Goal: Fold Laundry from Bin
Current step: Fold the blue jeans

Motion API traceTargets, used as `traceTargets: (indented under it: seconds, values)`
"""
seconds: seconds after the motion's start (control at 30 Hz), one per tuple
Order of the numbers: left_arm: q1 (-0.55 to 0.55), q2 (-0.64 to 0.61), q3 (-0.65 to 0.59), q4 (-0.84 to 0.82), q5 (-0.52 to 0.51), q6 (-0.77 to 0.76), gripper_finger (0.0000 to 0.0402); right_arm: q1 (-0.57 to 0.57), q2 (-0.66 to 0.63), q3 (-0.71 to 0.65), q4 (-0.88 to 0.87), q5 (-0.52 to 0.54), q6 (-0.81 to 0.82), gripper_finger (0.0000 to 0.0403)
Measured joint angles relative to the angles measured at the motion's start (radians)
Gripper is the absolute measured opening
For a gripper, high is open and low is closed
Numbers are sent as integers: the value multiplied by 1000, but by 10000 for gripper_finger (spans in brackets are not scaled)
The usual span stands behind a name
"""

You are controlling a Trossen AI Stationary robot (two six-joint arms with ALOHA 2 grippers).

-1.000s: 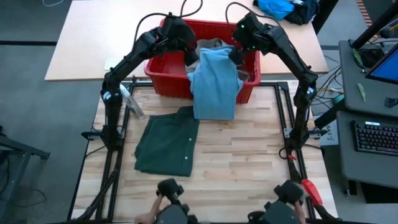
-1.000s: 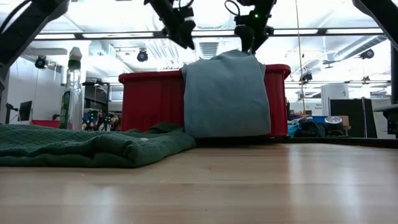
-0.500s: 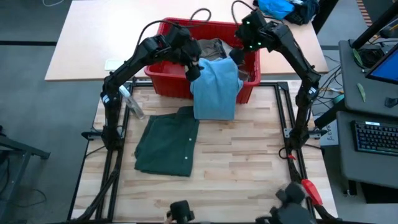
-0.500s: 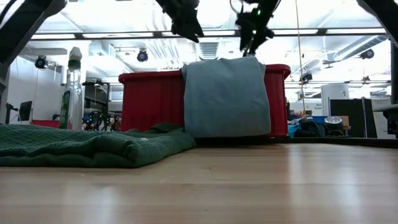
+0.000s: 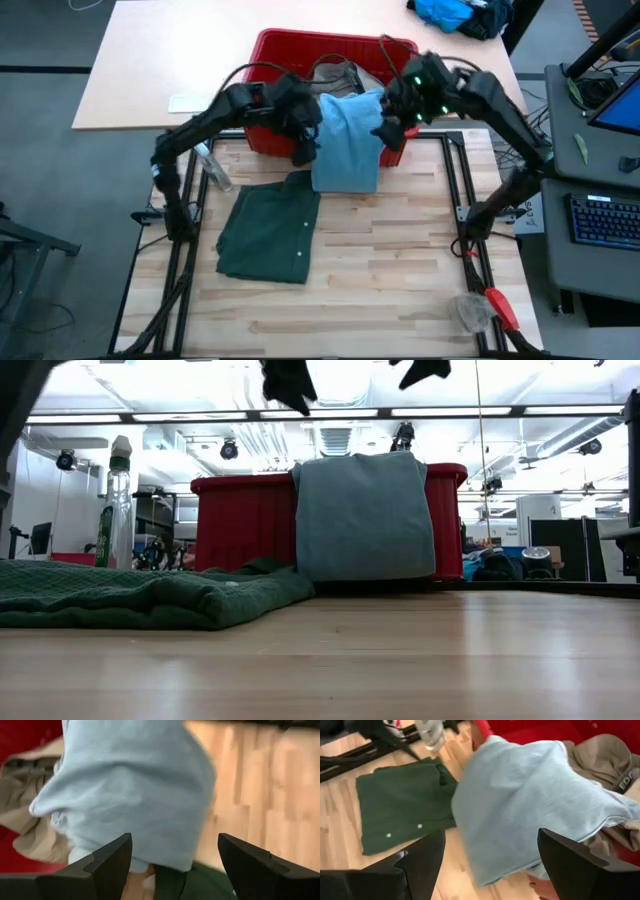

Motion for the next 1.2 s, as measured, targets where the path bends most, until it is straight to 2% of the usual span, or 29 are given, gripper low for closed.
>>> traceTargets:
  seconds: [0.13, 0.3, 0.4, 0.53, 0.63, 0.8, 0.97, 1.1, 1.2]
  values:
    - [-73, -154, -208, 156, -35, -55, 276, 90, -139, -214, 134, 77, 51, 300]
    - [-205, -394, -600, 416, -244, -201, 276, 169, -316, -500, 299, 173, 158, 298]
    - [-285, -494, -816, 600, -341, -277, 276, 194, -382, -641, 384, 193, 210, 301]
    - [-336, -584, -1039, 805, -358, -352, 276, 214, -433, -798, 486, 194, 256, 309]
    - [-339, -606, -1172, 920, -362, -393, 276, 218, -453, -901, 530, 195, 289, 318]
    - [-323, -606, -1321, 1143, -362, -418, 276, 218, -487, -1069, 637, 199, 356, 331]
    - [-259, -579, -1417, 1408, -363, -421, 276, 218, -522, -1186, 718, 297, 418, 339]
    - [-181, -551, -1424, 1444, -365, -469, 276, 218, -535, -1215, 724, 395, 444, 338]
    - [-135, -530, -1407, 1442, -375, -483, 276, 218, -535, -1223, 723, 427, 452, 342]
